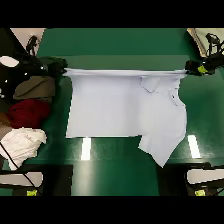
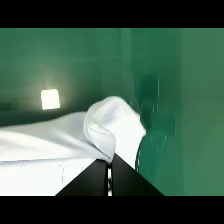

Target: Fold the shirts.

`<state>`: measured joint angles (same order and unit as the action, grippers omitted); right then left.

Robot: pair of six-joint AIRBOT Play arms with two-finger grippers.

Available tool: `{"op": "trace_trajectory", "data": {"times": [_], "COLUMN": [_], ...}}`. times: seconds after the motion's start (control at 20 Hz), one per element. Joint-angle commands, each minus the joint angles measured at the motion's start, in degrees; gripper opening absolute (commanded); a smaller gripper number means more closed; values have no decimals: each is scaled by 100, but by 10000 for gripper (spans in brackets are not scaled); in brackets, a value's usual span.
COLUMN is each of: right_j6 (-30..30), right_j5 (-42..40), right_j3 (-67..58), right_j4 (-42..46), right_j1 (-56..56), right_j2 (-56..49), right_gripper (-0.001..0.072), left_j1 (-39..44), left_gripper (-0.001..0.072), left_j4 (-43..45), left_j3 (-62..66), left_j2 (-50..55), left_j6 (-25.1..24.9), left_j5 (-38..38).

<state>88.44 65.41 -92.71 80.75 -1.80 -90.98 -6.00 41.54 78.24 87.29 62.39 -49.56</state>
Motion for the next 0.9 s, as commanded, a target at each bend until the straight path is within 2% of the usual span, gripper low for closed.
{"op": "trace_trajectory", "data": {"times": [0.0, 0.15, 0.2, 0.3, 0.5, 0.8, 0.85], "right_j6": [-2, -33, -39, -39, -44, -42, -42], "right_j5": [-339, 317, 293, -70, -435, -256, -151], "right_j3": [26, 337, 643, 1300, 2190, 2651, 2649], "right_j4": [37, 46, 44, 50, -13, -20, -22], "right_j1": [-46, -46, -44, -70, -175, -153, -153], "right_j2": [-114, 0, 140, 474, 817, 822, 826], "right_gripper": [14, 14, 14, 14, 17, 20, 25], "left_j1": [234, 269, 317, 442, 562, 560, 560], "left_gripper": [22, 22, 22, 22, 23, 25, 123], "left_j4": [210, 1185, 1679, 2245, 2214, 2205, 2210], "left_j3": [415, 393, 337, 74, -431, -450, -450], "left_j2": [289, 289, 289, 289, 291, 291, 289], "left_j6": [-131, 22, 79, 83, 184, 267, 398], "left_j5": [533, -442, -785, -951, -557, -1338, -1453]}}
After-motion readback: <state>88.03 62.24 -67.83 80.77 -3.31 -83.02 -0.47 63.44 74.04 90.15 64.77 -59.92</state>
